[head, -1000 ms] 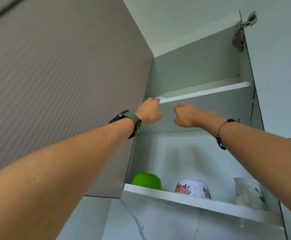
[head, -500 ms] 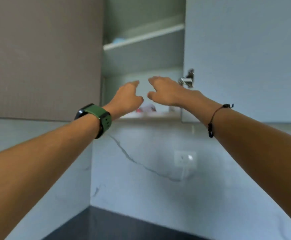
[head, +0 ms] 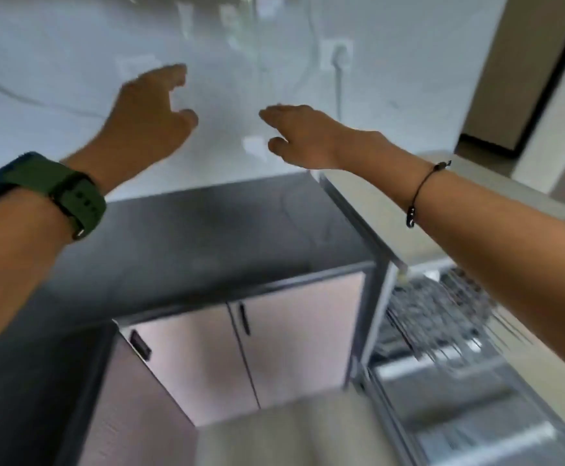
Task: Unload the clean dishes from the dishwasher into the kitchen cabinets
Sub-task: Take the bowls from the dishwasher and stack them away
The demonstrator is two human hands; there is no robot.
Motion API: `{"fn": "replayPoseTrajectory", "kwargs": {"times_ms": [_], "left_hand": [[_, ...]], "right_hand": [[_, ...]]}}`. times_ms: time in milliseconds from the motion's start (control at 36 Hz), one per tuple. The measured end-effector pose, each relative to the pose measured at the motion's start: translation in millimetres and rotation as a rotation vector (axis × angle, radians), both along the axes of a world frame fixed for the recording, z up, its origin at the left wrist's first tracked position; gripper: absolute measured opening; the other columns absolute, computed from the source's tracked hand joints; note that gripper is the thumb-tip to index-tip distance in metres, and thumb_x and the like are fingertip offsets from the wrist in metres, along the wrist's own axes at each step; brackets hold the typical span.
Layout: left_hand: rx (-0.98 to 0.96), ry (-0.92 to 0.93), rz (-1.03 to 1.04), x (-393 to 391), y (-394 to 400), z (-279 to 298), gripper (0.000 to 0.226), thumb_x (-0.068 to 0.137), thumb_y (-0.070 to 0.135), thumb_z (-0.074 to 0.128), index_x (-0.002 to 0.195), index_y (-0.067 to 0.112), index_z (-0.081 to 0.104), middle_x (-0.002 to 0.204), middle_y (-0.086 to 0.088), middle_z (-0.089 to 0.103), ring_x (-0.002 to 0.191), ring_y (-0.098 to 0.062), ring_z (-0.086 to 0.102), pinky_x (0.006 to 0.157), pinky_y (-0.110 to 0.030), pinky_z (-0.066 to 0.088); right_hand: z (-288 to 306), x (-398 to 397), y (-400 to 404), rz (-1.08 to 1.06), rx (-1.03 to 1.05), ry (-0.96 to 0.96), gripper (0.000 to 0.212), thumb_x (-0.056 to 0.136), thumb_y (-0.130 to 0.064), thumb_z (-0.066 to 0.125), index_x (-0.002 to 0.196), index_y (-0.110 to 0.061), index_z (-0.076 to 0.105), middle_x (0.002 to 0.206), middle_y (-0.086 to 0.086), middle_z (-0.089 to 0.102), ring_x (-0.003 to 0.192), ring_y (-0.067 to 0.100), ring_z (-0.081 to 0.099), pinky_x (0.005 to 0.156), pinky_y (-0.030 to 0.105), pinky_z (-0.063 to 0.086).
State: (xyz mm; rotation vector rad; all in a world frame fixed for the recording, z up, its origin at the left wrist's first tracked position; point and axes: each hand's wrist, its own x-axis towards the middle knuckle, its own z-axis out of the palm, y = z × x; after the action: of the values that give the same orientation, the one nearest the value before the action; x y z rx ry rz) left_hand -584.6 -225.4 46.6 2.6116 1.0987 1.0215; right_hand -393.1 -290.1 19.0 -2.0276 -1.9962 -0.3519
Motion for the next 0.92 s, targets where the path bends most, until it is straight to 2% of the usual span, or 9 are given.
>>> {"fn": "replayPoseTrajectory", "kwargs": {"times_ms": [278,444,500,611,694,778,806,861,917], "left_hand": [[-0.256,0.029,-0.221,161.7,-150.4,-109.4,0.056,0.093,0.011,0.050,0.146,0.011,0.029,0.151,-0.004,0.031,0.138,-0.017,0.030,0.105,-0.012,0.018],[-0.363,0.112,-0.368,254.3,-238.4,-158.9,0.053,0.088,0.010,0.049,0.140,0.007,0.038,0.144,-0.010,0.042,0.132,-0.025,0.039,0.111,-0.025,0.027],[-0.405,0.102,-0.383,276.5,-262.3,-167.8,0.053,0.088,0.007,0.050,0.140,0.007,0.040,0.142,-0.008,0.044,0.129,-0.024,0.042,0.108,-0.021,0.029],[-0.467,0.105,-0.408,314.3,-292.8,-179.2,0.053,0.091,0.007,0.048,0.143,0.009,0.034,0.139,-0.003,0.045,0.101,-0.016,0.055,0.083,-0.012,0.037],[-0.506,0.095,-0.435,341.2,-297.5,-190.3,0.056,0.094,0.007,0.048,0.146,0.009,0.027,0.150,-0.007,0.032,0.088,0.000,0.053,0.065,0.007,0.032],[-0.565,0.094,-0.435,365.0,-292.7,-206.9,0.056,0.094,0.008,0.048,0.146,0.011,0.027,0.151,-0.005,0.031,0.105,-0.005,0.053,0.072,0.003,0.030],[-0.582,0.090,-0.436,371.6,-290.1,-213.4,0.056,0.094,0.008,0.048,0.146,0.011,0.027,0.151,-0.005,0.032,0.100,-0.002,0.054,0.072,0.004,0.030],[-0.617,0.074,-0.438,385.5,-283.4,-227.7,0.055,0.094,0.006,0.047,0.146,0.010,0.028,0.150,-0.006,0.032,0.069,0.009,0.043,0.055,0.009,0.032],[-0.637,0.072,-0.426,395.5,-277.4,-244.8,0.052,0.094,0.003,0.045,0.144,0.007,0.030,0.149,-0.010,0.034,0.059,0.009,0.034,0.049,0.006,0.033]], "right_hand": [[-112.6,139.4,-205.3,-0.240,-0.150,0.124,0.041,0.093,-0.013,0.041,0.130,0.006,0.042,0.140,0.020,0.041,0.129,0.035,0.038,0.104,0.039,0.033],[-147.2,215.3,-305.7,-0.366,-0.215,0.179,0.039,0.094,-0.014,0.042,0.128,0.005,0.043,0.135,0.021,0.045,0.124,0.036,0.043,0.101,0.042,0.036],[-153.8,233.9,-330.4,-0.394,-0.222,0.217,0.036,0.094,-0.014,0.042,0.125,0.004,0.045,0.128,0.020,0.050,0.117,0.035,0.048,0.098,0.041,0.039],[-163.6,265.7,-366.6,-0.444,-0.213,0.293,0.032,0.096,-0.012,0.039,0.124,0.002,0.046,0.121,0.018,0.053,0.109,0.029,0.053,0.094,0.038,0.041],[-171.8,287.6,-379.4,-0.473,-0.203,0.302,0.040,0.096,-0.010,0.039,0.135,0.001,0.039,0.134,0.017,0.047,0.122,0.030,0.046,0.105,0.039,0.035],[-181.5,308.4,-379.6,-0.503,-0.217,0.299,0.042,0.097,-0.011,0.039,0.138,0.000,0.035,0.139,0.017,0.043,0.128,0.029,0.041,0.108,0.037,0.031],[-185.2,313.8,-377.8,-0.517,-0.229,0.312,0.042,0.098,-0.012,0.039,0.138,0.000,0.035,0.141,0.017,0.042,0.128,0.029,0.041,0.108,0.036,0.030],[-195.6,325.8,-371.2,-0.534,-0.259,0.346,0.043,0.099,-0.014,0.038,0.140,-0.001,0.033,0.145,0.016,0.038,0.130,0.029,0.040,0.109,0.035,0.029],[-211.3,338.7,-361.4,-0.531,-0.301,0.361,0.046,0.099,-0.015,0.037,0.143,-0.004,0.028,0.151,0.014,0.029,0.136,0.028,0.032,0.112,0.037,0.023]]}}
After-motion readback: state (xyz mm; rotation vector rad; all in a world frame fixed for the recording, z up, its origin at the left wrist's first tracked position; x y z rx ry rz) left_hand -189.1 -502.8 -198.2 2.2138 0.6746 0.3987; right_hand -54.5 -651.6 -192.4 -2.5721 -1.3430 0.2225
